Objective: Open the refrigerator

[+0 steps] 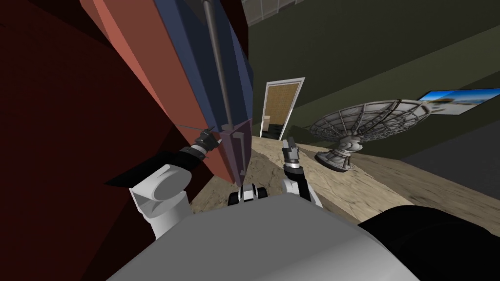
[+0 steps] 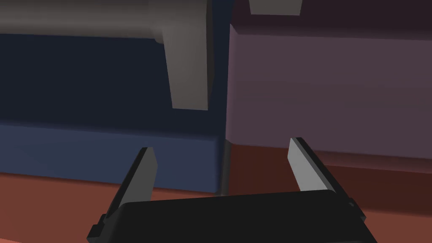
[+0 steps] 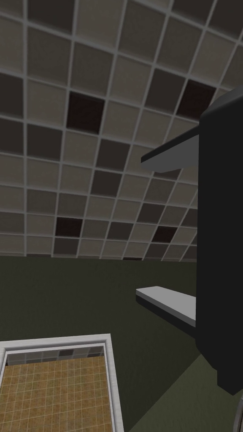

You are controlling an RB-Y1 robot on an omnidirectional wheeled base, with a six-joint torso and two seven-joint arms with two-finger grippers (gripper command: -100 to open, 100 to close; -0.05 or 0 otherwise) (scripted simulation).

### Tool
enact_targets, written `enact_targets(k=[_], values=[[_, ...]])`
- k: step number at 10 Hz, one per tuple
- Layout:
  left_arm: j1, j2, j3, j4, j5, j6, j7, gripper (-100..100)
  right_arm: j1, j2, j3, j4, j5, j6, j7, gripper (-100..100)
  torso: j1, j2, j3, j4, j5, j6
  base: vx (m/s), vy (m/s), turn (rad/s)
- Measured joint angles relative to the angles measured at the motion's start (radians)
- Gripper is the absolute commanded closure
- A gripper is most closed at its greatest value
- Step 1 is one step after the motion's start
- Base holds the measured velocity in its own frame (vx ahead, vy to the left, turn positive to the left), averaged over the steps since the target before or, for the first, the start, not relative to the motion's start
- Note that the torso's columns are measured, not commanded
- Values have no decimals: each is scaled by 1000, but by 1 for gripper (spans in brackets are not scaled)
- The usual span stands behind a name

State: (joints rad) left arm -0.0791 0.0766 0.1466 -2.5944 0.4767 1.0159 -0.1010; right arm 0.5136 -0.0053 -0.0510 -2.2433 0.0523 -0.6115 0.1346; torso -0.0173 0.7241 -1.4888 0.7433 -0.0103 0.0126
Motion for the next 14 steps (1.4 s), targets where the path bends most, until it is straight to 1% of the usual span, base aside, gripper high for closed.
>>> enact_targets(k=[1, 2, 3, 4, 5, 6, 8, 9, 10, 11, 12, 14], values=[[3, 0, 2, -3, 0, 6, 2, -100, 0, 0, 0, 0, 0, 0, 0, 0, 4, 2, 3, -4, 3, -3, -25, 11, 38], [6, 1, 3, -3, -1, 8, 1, 100, 0, 0, 0, 0, 0, 0, 0, 0, 9, 3, 5, -7, 6, -6, -24, 4, 22], [9, 1, 3, -2, -1, 11, 1, 100, 0, 0, 0, 0, 0, 0, 0, 0, 13, 6, 6, -6, 8, -8, -16, -156, 116], [14, -2, 7, 1, -13, 16, 2, 100, 0, 0, 0, 0, 0, 0, 0, 0, 5, 9, 8, -3, 5, -9, 7, -304, 166], [16, -5, 19, -6, -26, 14, 5, 100, 0, 1, 0, 0, 0, 0, 0, 0, 0, 10, 9, -5, 4, -8, -29, -264, 112], [16, -6, 27, -5, -34, 13, 7, 100, 0, 0, 0, 0, 0, 0, 0, 0, 2, 9, 8, -5, 3, -4, -45, -307, 78], [14, -10, 45, 0, -58, 18, 13, 100, 0, 1, 1, 0, 0, 0, 0, 0, 2, 3, 4, -5, 3, -5, -34, -332, 107], [18, -15, 47, -6, -69, 23, 16, 100, 0, 0, 0, 0, 0, 0, 0, 0, 7, 3, 3, -4, 3, -3, -38, -274, 76], [16, -19, 51, -8, -82, 26, 19, 100, 0, 0, 0, 0, 0, 0, 0, 0, 9, 1, 2, -4, 4, -5, -10, -350, 145], [14, -21, 62, -4, -95, 22, 21, 100, 0, 1, 0, 0, 0, 0, 0, 0, 6, 0, 1, -5, 4, -5, -61, -319, 77], [12, -20, 73, -7, -99, 23, 24, 100, 0, 0, 0, 0, 0, 0, 0, 0, 7, 2, 2, -5, 3, -3, -39, -291, 65], [12, -27, 88, -14, -123, 21, 30, 100, 0, 1, 0, 0, 0, 0, 0, 0, 9, 5, 5, -5, 5, -7, -78, -352, 133]])
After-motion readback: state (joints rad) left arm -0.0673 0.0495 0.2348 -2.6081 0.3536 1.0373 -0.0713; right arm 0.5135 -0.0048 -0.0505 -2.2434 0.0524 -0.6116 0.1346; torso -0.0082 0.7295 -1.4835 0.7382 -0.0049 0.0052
